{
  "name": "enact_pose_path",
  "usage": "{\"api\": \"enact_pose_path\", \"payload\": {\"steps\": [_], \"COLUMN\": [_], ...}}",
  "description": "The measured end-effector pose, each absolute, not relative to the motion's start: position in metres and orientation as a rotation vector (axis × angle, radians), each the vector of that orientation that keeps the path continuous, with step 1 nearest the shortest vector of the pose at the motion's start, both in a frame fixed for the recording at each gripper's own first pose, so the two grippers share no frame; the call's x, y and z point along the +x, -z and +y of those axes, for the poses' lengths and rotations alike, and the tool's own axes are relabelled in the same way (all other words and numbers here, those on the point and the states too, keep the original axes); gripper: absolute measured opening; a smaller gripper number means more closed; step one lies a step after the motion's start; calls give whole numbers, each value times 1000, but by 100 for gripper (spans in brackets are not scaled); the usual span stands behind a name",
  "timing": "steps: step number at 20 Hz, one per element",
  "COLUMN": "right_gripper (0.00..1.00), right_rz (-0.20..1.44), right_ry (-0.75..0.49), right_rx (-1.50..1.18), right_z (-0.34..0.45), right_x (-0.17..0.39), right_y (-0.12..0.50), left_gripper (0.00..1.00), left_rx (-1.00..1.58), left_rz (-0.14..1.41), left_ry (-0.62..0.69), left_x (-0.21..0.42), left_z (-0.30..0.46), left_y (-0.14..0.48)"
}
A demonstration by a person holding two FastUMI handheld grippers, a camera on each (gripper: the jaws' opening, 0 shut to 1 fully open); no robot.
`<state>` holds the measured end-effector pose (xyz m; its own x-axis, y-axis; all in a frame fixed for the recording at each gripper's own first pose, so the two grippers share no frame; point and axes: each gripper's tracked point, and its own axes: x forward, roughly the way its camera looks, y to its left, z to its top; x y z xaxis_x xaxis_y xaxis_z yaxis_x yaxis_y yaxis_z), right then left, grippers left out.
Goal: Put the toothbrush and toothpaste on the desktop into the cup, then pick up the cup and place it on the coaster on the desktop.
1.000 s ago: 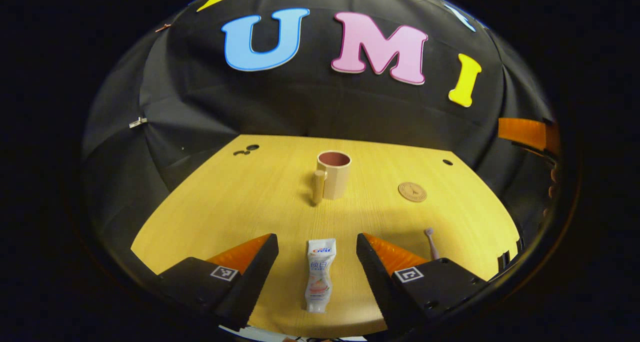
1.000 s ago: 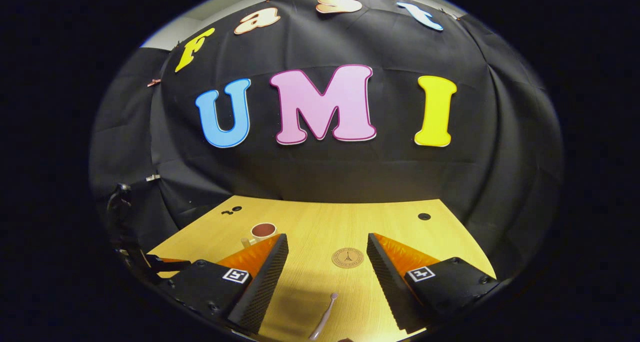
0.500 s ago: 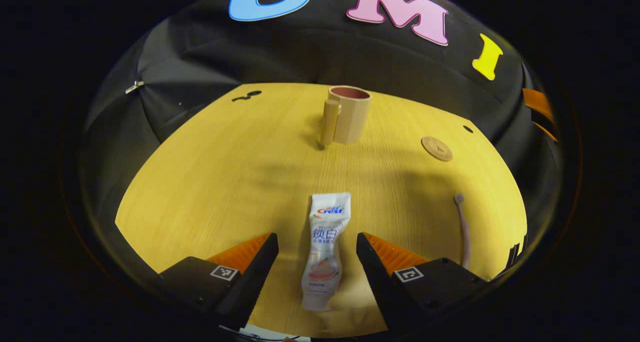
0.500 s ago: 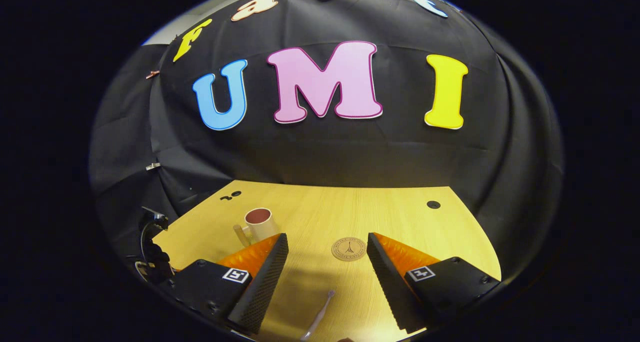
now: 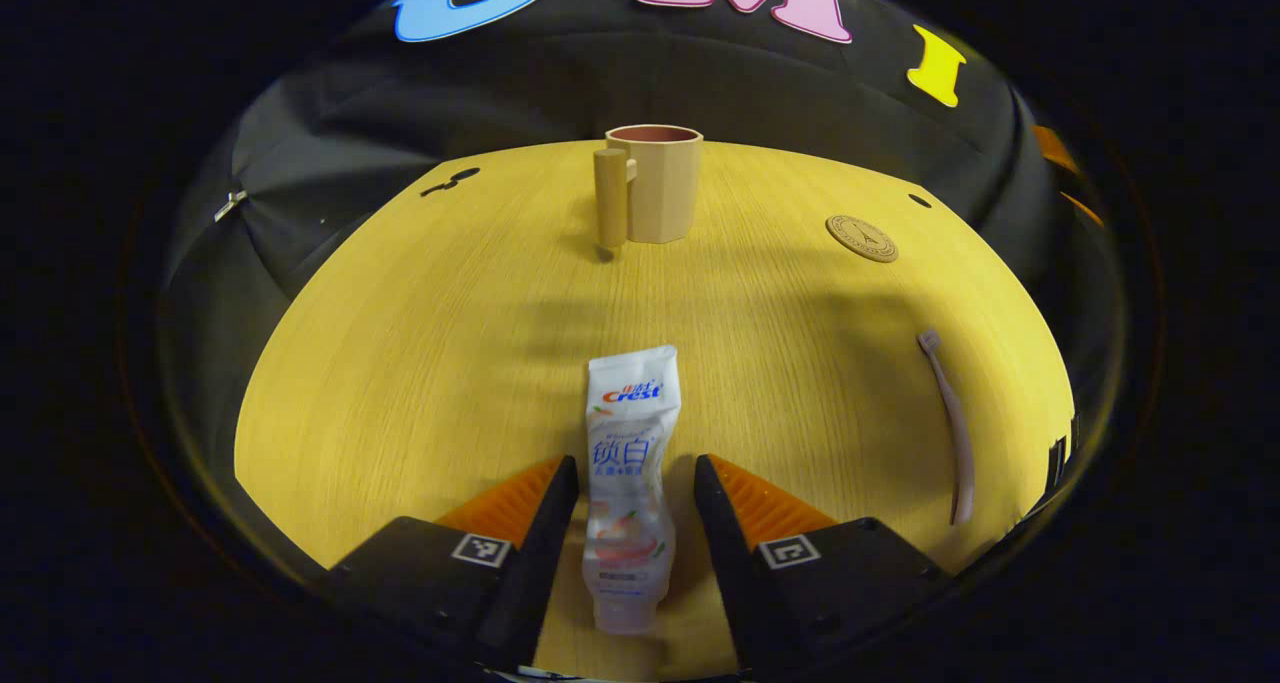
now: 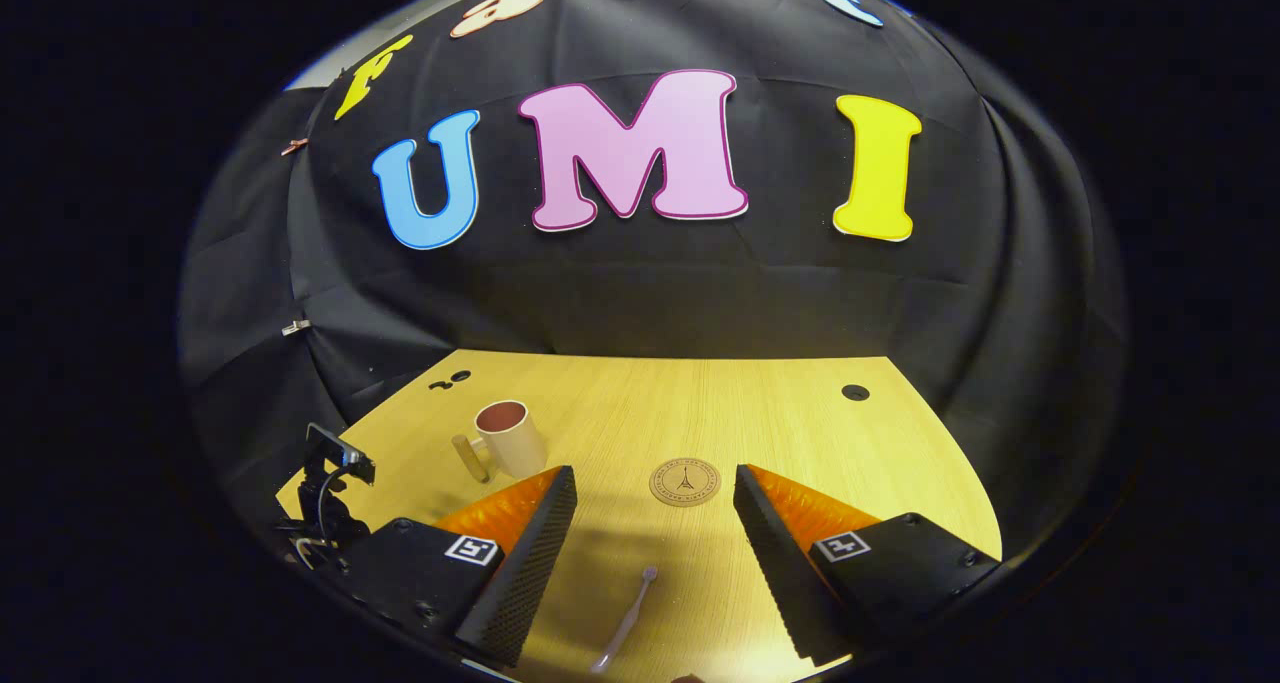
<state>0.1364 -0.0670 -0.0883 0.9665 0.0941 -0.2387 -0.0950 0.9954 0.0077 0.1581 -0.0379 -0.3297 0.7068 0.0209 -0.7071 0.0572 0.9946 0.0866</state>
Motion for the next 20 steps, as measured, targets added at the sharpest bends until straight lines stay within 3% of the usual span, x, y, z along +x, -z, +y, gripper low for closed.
{"api": "enact_pose_path", "payload": {"steps": [1, 2, 3, 11, 13, 14, 15, 20], "right_gripper": [98, 98, 97, 98, 99, 99, 99, 98], "right_rz": [251, 262, 272, 393, 414, 433, 451, 554], "right_ry": [-92, -90, -87, -66, -79, -81, -85, -57], "right_rx": [-1, 2, 6, 35, 44, 30, 22, 47], "right_z": [-68, -68, -68, -69, -63, -61, -58, -55], "right_x": [135, 135, 134, 123, 122, 120, 119, 116], "right_y": [93, 97, 99, 139, 148, 156, 162, 201], "left_gripper": [69, 48, 38, 24, 23, 28, 23, 23], "left_rx": [111, 121, 128, 100, 82, 76, 69, 2], "left_rz": [780, 780, 777, 768, 720, 710, 698, 671], "left_ry": [30, 37, 40, 50, 46, 50, 55, 43], "left_x": [161, 165, 163, 164, 158, 153, 149, 118], "left_z": [-40, -41, -43, -40, -42, -43, -43, -39], "left_y": [329, 327, 329, 317, 300, 294, 289, 255]}}
